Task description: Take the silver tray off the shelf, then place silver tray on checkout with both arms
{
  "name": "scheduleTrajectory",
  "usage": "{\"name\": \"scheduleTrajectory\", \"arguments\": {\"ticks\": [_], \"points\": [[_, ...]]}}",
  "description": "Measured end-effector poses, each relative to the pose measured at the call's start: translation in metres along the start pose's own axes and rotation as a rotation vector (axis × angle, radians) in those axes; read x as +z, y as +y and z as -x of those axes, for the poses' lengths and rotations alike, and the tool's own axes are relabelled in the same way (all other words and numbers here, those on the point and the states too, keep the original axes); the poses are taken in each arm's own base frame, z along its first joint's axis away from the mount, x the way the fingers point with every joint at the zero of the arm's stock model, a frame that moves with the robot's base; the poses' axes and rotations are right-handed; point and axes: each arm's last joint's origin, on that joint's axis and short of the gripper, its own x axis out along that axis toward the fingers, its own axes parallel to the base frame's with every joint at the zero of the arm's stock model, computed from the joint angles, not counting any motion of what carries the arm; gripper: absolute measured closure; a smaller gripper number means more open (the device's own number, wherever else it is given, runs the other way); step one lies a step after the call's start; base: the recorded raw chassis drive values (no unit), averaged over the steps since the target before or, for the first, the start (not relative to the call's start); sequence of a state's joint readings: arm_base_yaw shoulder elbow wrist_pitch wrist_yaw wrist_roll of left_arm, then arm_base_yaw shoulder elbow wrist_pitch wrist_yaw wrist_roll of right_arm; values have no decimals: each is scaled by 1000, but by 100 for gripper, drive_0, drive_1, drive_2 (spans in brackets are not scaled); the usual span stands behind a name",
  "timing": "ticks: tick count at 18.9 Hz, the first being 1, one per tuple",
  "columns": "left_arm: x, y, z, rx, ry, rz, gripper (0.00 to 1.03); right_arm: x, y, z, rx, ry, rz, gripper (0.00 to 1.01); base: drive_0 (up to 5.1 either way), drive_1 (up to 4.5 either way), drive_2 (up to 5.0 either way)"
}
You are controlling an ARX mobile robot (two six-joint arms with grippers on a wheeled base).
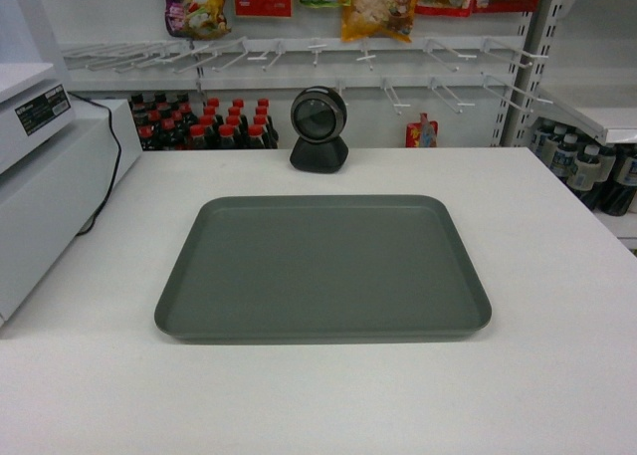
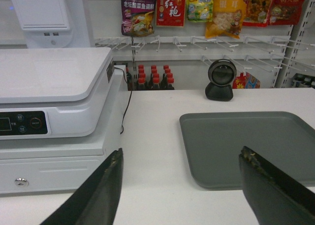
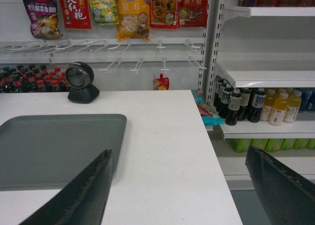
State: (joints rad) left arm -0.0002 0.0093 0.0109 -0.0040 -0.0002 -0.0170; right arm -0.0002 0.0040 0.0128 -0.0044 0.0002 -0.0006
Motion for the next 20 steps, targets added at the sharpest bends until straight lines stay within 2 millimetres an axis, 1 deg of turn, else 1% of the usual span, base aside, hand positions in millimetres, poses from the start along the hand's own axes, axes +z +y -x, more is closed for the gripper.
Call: {"name": "scheduleTrajectory", "arguments": {"ticks": [1, 2, 3, 20], "points": [[0, 0, 0, 0, 0, 0, 19, 0, 0, 0, 0, 0, 0, 8, 0, 0, 0], [0, 0, 0, 0, 0, 0, 7, 0, 0, 0, 0, 0, 0, 1, 0, 0, 0], [0, 0, 0, 0, 0, 0, 4, 0, 0, 0, 0, 0, 0, 4, 0, 0, 0], [0, 0, 0, 0, 0, 0, 5, 0, 0, 0, 0, 0, 0, 3, 0, 0, 0]]}}
